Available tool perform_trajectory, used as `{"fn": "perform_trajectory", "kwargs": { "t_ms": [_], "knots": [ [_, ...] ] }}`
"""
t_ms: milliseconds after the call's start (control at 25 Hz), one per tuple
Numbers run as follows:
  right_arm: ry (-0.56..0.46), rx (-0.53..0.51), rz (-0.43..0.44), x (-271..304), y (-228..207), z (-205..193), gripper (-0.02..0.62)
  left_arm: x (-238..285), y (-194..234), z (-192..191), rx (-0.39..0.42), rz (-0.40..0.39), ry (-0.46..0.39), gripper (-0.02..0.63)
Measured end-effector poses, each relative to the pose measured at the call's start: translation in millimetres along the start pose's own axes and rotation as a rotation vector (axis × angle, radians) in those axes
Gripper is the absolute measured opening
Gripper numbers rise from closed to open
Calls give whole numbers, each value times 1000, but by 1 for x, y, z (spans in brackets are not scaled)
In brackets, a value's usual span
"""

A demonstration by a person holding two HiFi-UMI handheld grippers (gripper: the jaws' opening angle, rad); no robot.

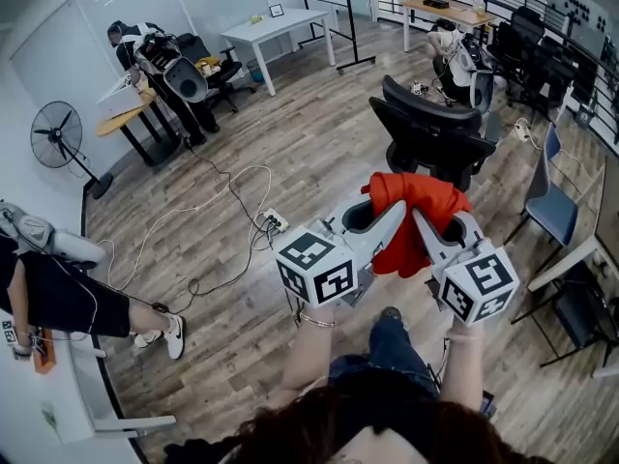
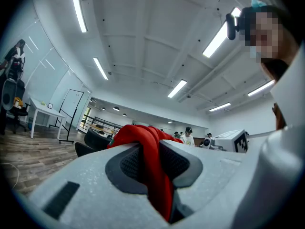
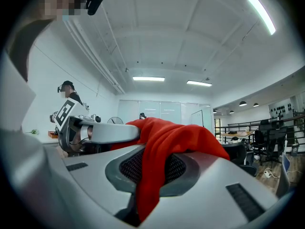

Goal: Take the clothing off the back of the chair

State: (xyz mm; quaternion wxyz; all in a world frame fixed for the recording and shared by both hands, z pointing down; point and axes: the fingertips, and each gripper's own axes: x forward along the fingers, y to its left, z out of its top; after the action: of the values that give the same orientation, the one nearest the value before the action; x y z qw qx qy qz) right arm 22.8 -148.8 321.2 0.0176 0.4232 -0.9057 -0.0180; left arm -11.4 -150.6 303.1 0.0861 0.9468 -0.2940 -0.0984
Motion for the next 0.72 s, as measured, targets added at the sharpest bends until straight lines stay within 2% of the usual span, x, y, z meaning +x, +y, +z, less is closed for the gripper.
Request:
{"fn": "perform_trajectory", "kwargs": {
  "t_ms": [720],
  "knots": [
    [-1,9,1,4,-6,1,54,6,4,1,2,-1,9,81]
  ]
}}
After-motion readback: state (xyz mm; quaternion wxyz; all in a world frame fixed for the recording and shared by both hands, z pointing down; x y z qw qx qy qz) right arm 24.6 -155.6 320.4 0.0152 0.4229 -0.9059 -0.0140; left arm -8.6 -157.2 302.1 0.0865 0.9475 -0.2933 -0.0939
